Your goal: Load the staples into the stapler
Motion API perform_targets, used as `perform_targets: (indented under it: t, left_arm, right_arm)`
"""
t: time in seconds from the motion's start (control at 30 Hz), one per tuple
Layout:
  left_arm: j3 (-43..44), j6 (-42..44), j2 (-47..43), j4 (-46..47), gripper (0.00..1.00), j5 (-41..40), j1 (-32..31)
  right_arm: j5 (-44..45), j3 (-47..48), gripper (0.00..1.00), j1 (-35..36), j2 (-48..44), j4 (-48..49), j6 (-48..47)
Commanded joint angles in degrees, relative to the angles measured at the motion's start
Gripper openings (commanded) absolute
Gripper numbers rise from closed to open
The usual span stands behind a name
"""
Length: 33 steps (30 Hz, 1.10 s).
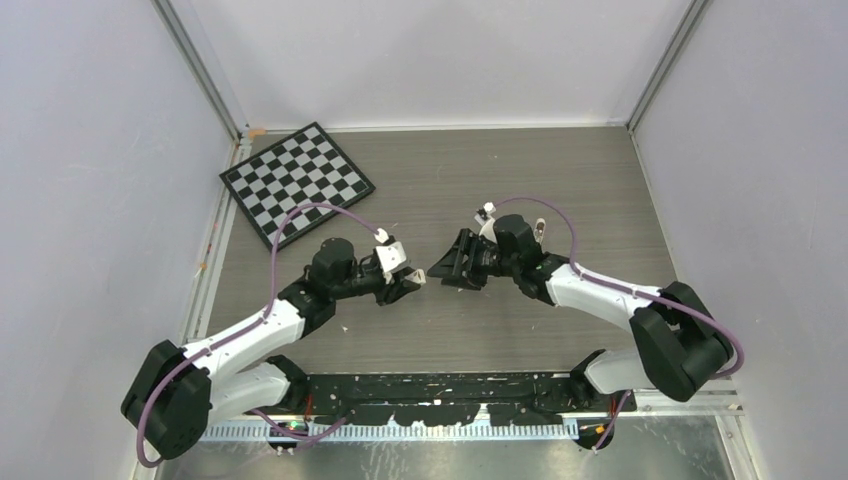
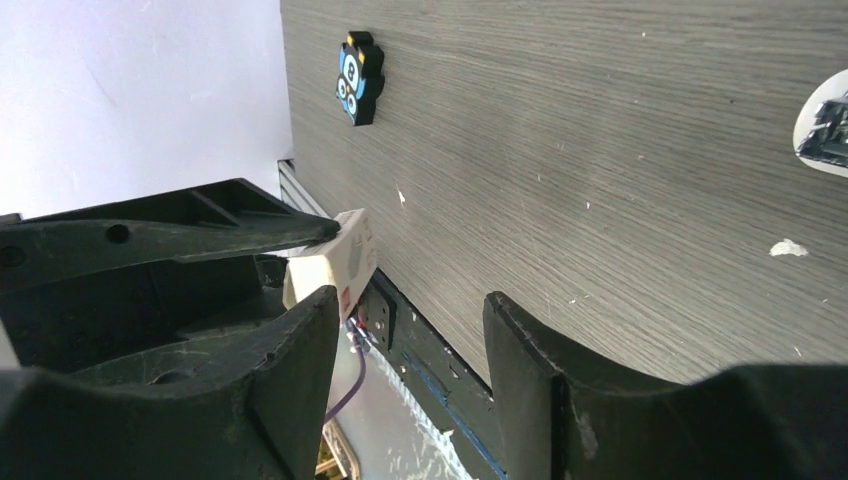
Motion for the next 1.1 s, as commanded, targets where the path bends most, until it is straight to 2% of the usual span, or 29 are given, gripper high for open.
perform_targets:
  t: [0.0,0.47,1.07]
  left_arm:
    - [1.2,1.2,0.6,1.1,0.36,0.8,-0.3]
    - [1.1,0.8,0.3,2.2,0.36,2.0,-0.3]
    - [0.4,-1.1,0.4,5.8,0.37,4.3,-0.2]
  right_arm:
    - [2.9,2.5,0.59,0.4,-3.4,-1.0,-2.2]
    - [-2.3,3.1,0.6,0.5,-0.7,2.1,-2.5]
    - [-2.6,2.9,0.58,2.7,2.1,2.7,-3.2]
